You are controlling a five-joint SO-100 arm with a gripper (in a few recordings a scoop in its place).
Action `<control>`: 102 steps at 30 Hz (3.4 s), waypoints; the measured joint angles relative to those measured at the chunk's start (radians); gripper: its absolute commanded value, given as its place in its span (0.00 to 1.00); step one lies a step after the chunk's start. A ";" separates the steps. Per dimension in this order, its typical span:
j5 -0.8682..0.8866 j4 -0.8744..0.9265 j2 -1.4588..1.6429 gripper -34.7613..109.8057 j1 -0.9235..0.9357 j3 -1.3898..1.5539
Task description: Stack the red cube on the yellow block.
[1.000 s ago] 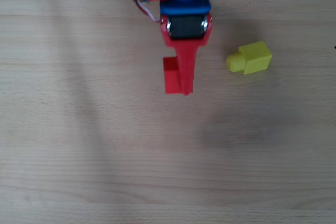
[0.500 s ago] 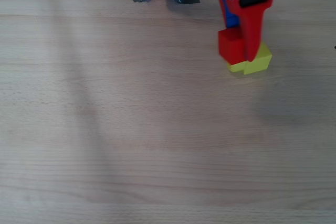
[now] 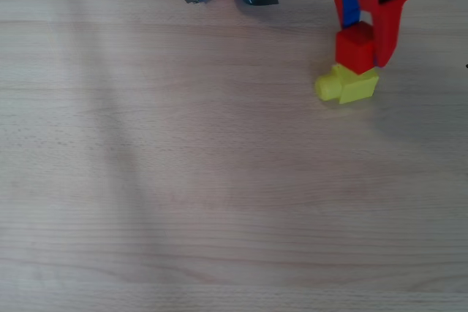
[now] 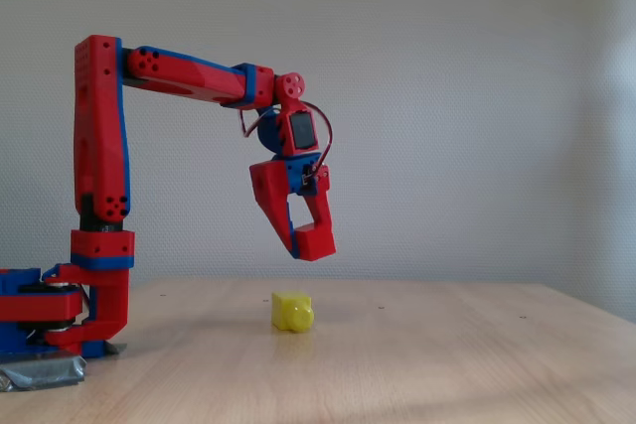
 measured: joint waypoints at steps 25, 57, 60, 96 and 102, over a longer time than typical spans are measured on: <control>0.002 0.066 -0.043 0.33 -0.089 0.087; 0.049 -0.034 -0.133 0.44 -0.104 0.086; 0.066 -0.034 -0.133 0.44 -0.106 0.086; 0.100 0.103 -0.129 0.47 -0.109 -0.011; 0.120 0.103 -0.120 0.48 -0.109 -0.011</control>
